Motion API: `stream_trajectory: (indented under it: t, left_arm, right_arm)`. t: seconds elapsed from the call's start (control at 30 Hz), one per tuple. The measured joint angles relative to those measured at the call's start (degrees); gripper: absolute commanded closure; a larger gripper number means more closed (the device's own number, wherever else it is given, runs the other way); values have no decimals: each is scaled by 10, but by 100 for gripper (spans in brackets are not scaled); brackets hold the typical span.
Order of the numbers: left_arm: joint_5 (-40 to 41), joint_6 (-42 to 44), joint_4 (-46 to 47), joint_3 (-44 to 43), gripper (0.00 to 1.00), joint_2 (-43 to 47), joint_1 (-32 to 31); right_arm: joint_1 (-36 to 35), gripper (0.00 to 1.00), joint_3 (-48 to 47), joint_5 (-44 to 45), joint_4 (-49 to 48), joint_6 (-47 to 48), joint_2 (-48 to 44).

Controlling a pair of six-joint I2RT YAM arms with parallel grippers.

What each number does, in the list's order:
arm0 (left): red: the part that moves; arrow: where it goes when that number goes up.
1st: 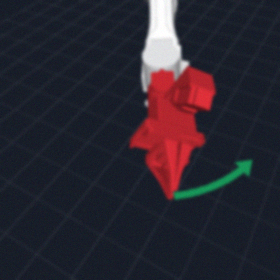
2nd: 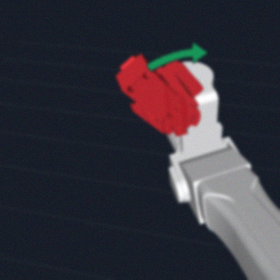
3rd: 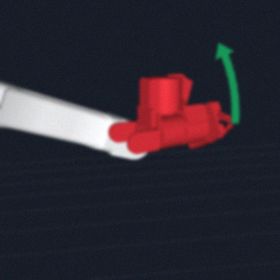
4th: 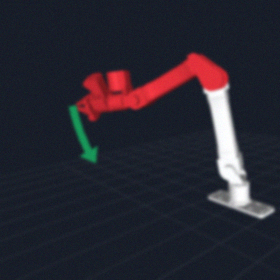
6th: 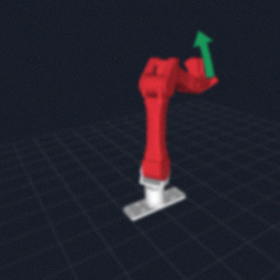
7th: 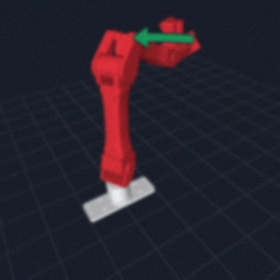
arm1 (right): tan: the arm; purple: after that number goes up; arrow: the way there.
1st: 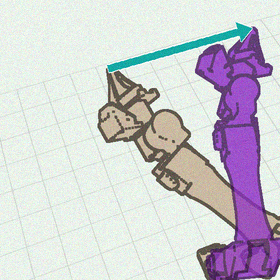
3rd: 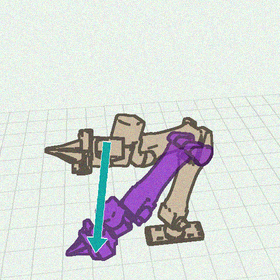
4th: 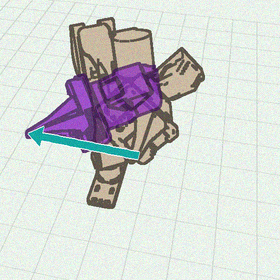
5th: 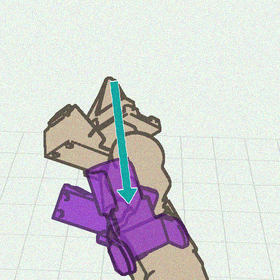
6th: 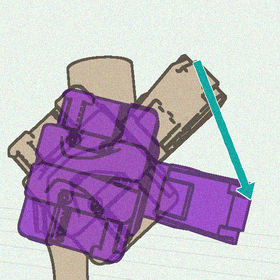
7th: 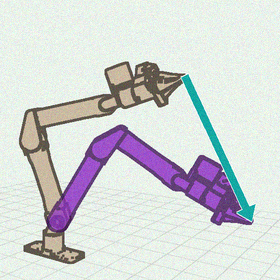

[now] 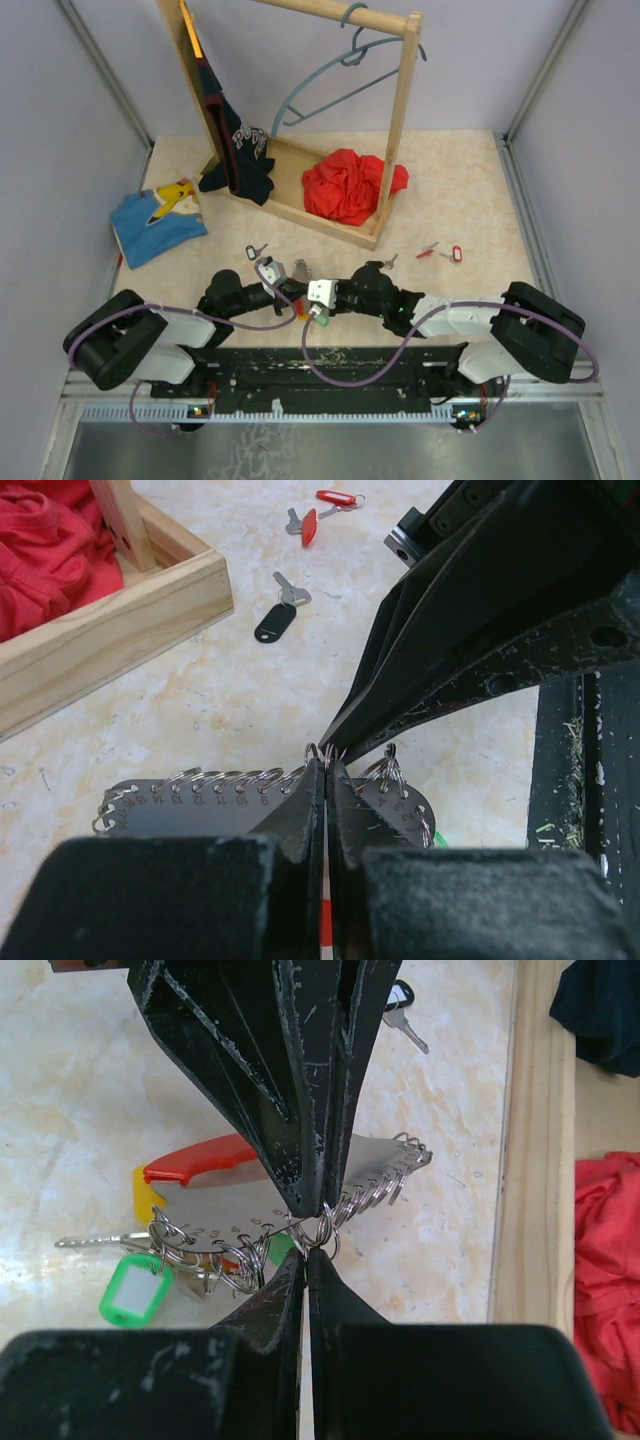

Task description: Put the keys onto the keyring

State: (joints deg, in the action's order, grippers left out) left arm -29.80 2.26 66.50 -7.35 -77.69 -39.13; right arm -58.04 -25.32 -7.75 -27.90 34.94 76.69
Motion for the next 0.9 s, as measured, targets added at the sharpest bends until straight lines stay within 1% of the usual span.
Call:
stream_trajectory:
  t: [0.07,0.17,0.23,0.53,0.9]
  left_arm:
    - [0,0,4,0,91,0,0]
    - [-1,6,3,0,81,4,0]
    - [-4,11,-3,-2,78,9,0]
    - [-33,30,-42,-19,70,12,0]
    - [-49,37,-62,-35,69,2,0]
  right_arm:
    - [-2,100,-4,6,14,11,-10]
    - [-3,100,-18,14,54,34,-34]
    - [-3,100,-31,17,84,51,-47]
    - [-3,100,-79,8,169,90,-63]
    - [-9,100,-101,-10,216,106,-63]
